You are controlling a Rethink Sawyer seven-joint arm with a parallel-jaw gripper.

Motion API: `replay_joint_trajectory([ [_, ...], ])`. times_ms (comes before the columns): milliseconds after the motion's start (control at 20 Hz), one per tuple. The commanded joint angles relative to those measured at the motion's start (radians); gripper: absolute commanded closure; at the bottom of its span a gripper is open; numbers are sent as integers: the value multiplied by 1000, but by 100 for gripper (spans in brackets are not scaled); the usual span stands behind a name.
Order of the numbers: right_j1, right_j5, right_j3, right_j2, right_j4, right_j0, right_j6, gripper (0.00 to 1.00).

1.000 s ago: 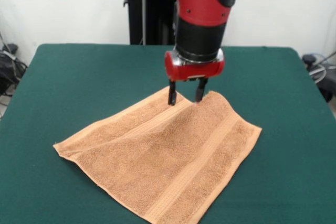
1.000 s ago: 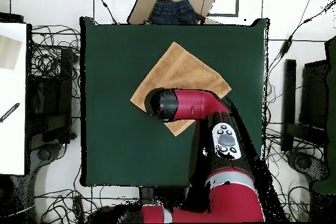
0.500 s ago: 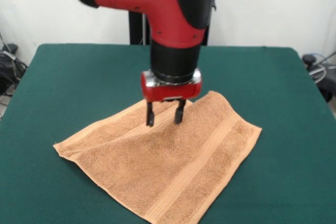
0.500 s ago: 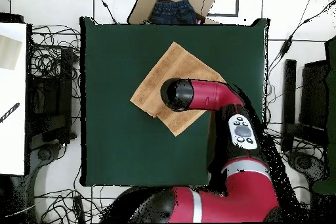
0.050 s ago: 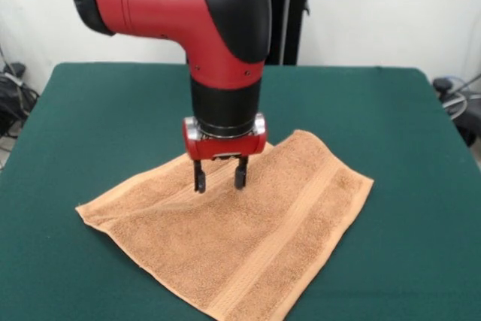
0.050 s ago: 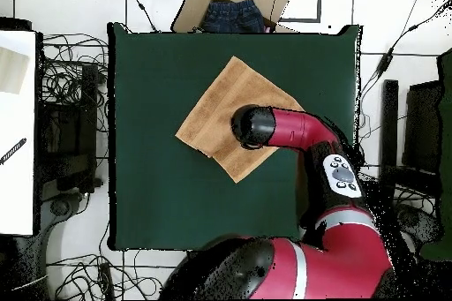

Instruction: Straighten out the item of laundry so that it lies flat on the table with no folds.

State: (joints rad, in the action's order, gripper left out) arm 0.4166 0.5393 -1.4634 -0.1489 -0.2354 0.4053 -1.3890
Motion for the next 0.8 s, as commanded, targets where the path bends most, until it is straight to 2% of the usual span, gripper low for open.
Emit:
replay_joint_trajectory([
  [50, -39, 42, 11, -105, -69, 3, 76, 0],
  [600, -19, 16, -31, -101, -72, 4, 54, 0],
  [650, 2, 34, -38, -97, -67, -2, 50, 0],
  [800, 114, 192, -39, -78, -35, -37, 61, 0],
])
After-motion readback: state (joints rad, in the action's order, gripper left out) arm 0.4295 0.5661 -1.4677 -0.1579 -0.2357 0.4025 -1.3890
